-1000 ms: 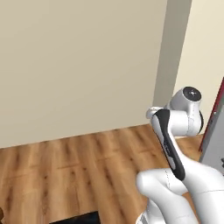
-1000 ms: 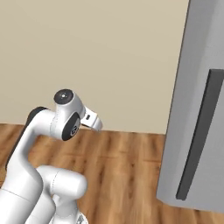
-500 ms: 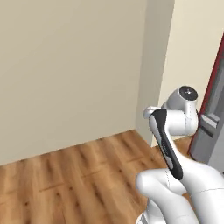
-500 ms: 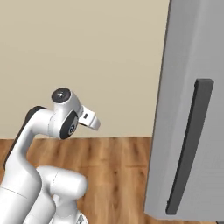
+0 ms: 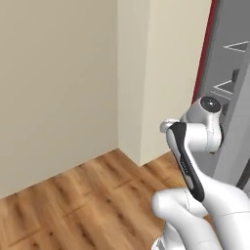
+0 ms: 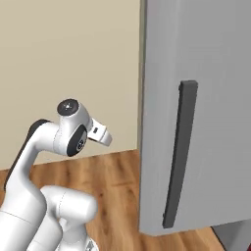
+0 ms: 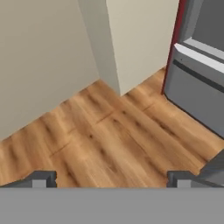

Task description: Pick the egg and butter from the fridge and place them by the bowl for mixing.

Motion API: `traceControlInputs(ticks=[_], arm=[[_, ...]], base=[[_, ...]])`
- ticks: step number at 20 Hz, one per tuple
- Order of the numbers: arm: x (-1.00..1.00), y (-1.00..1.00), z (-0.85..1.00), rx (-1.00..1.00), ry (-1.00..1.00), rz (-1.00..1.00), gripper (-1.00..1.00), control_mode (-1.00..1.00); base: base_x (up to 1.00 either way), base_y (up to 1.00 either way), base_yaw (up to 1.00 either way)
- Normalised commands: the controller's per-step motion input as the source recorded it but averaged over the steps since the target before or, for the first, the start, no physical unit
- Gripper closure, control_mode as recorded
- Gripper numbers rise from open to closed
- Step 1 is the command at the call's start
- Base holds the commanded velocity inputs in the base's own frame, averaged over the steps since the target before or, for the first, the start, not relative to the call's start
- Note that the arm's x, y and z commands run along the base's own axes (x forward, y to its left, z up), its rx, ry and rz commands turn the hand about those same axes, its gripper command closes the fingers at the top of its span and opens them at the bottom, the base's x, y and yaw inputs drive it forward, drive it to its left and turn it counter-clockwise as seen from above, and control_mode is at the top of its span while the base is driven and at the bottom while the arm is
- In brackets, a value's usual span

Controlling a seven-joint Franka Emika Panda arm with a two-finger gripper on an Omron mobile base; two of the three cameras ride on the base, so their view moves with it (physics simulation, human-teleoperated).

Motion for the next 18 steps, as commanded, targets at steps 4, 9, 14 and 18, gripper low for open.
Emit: traceControlInputs(ticks=[4,9,14,18], arm=[[0.0,0.0,0.0,0.0,0.0,0.0,-1.0,1.0],[0.0,0.0,0.0,0.0,0.0,0.0,-1.0,1.0],[0.0,0.0,0.0,0.0,0.0,0.0,-1.0,1.0],[0.0,0.0,0.0,0.0,0.0,0.0,-1.0,1.0]], base=[[0.75,0.46,-0.2],[0.78,0.42,-0.22],[0.62,0.38,-0.49],[0.47,0.34,-0.65]])
